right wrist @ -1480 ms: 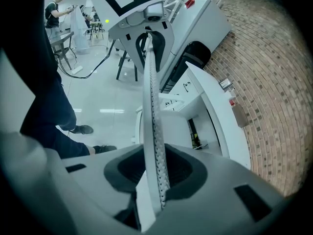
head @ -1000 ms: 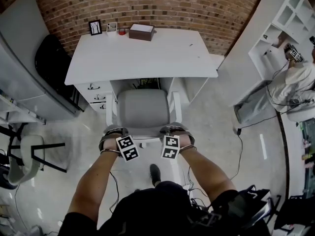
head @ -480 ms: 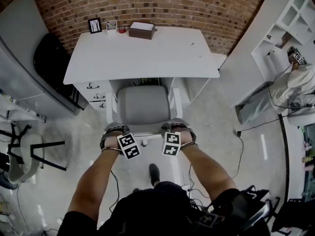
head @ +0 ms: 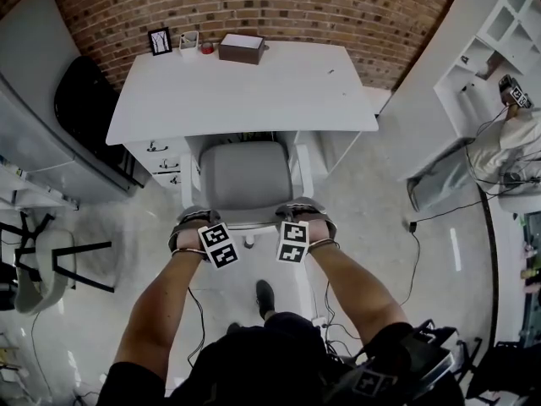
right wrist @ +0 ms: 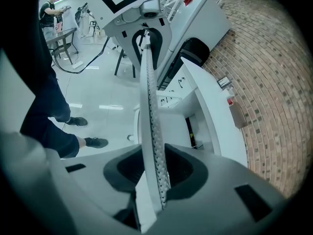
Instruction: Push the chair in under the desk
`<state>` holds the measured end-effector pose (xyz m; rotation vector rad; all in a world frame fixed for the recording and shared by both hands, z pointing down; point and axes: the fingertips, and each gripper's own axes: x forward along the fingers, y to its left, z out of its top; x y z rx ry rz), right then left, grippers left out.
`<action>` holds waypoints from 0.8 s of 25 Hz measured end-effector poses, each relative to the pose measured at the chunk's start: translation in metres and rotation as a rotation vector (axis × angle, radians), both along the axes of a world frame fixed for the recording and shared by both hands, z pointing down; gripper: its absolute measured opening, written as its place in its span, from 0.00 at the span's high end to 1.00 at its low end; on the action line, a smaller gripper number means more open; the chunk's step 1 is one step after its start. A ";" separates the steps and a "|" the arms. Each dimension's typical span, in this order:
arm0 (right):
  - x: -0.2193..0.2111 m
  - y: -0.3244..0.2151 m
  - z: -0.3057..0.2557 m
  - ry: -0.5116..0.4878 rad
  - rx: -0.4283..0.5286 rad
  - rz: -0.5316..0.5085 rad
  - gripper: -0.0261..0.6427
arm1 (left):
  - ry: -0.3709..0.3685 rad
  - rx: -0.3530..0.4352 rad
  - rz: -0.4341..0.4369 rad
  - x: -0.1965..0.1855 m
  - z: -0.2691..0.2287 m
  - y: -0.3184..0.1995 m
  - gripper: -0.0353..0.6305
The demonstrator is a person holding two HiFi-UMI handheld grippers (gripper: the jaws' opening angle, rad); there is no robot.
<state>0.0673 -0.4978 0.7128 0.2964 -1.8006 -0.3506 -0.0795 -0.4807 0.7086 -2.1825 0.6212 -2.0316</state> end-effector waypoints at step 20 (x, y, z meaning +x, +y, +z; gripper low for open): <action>-0.010 -0.009 -0.003 -0.064 0.031 0.056 0.74 | -0.016 0.036 0.016 -0.011 0.001 -0.013 0.76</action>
